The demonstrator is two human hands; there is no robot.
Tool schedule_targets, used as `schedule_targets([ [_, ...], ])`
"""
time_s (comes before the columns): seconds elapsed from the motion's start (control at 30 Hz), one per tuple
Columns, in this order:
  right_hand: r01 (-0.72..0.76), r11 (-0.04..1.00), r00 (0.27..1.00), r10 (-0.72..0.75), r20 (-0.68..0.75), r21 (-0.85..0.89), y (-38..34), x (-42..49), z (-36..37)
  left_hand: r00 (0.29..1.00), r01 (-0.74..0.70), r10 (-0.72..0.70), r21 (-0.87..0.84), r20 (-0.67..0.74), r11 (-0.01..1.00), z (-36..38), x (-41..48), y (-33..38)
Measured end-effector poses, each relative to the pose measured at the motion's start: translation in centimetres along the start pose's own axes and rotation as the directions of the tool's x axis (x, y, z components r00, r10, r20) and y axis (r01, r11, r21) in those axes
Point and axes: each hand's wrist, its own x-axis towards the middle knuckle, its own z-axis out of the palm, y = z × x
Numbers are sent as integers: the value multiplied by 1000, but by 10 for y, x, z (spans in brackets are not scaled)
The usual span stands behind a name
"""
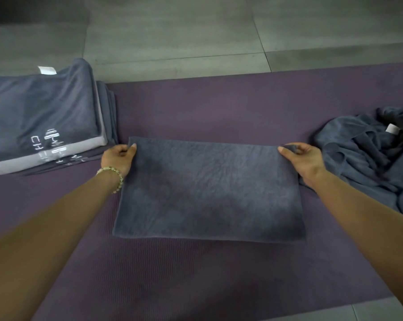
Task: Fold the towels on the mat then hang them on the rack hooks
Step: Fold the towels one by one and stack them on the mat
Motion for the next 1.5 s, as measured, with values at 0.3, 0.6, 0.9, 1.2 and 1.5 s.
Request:
schedule_targets([
  [0.3,-4,972,1000,10,26,-236,24,-75,-31,984,-76,51,148,169,986,-19,-63,-39],
  [0.6,23,991,994,-36,-100,-131,47,-124,-26,994,-105,105,88,12,991,-19,-88,-56],
  [0.9,341,787,895,-438,-77,-514,48,-126,-10,999,-28,32,191,-17,981,-20,-91,-58],
  [1.2,526,517,849,-368,380,-675,71,-133,28,826,314,-315,83,467,946,-34,-63,-10],
  [1.5,357,876,929,-297,219,-325,48,-135,28,762,-52,132,-144,634,988,0,-126,95],
])
